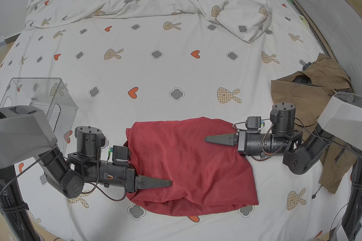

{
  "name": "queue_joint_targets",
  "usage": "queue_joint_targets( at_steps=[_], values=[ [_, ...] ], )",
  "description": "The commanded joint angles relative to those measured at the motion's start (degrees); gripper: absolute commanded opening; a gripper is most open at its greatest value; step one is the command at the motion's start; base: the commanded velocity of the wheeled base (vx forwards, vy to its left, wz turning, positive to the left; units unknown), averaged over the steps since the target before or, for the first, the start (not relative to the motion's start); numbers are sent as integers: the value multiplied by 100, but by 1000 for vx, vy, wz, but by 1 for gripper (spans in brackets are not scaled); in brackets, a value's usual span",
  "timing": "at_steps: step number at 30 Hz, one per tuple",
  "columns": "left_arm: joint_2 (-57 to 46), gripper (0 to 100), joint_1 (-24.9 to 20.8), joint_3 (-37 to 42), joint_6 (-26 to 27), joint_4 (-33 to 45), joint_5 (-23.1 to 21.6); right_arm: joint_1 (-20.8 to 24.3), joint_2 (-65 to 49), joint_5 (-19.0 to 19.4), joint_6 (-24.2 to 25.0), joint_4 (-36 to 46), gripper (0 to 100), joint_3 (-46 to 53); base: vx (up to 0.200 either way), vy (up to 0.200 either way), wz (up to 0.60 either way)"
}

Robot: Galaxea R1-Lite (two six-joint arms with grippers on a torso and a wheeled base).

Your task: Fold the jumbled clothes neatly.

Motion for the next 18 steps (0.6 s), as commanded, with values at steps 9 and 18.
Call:
queue_joint_targets(
  at_steps=[9, 18],
  values=[
    [90, 100, -58, -1, -14, -112, -2, 73, 2, 86, -1, -3, 100, -13, 0, 0, 0],
    [169, 100, -172, -37, -23, -121, -2, 82, 19, 86, -1, -3, 100, -22, 0, 0, 0]
  ],
)
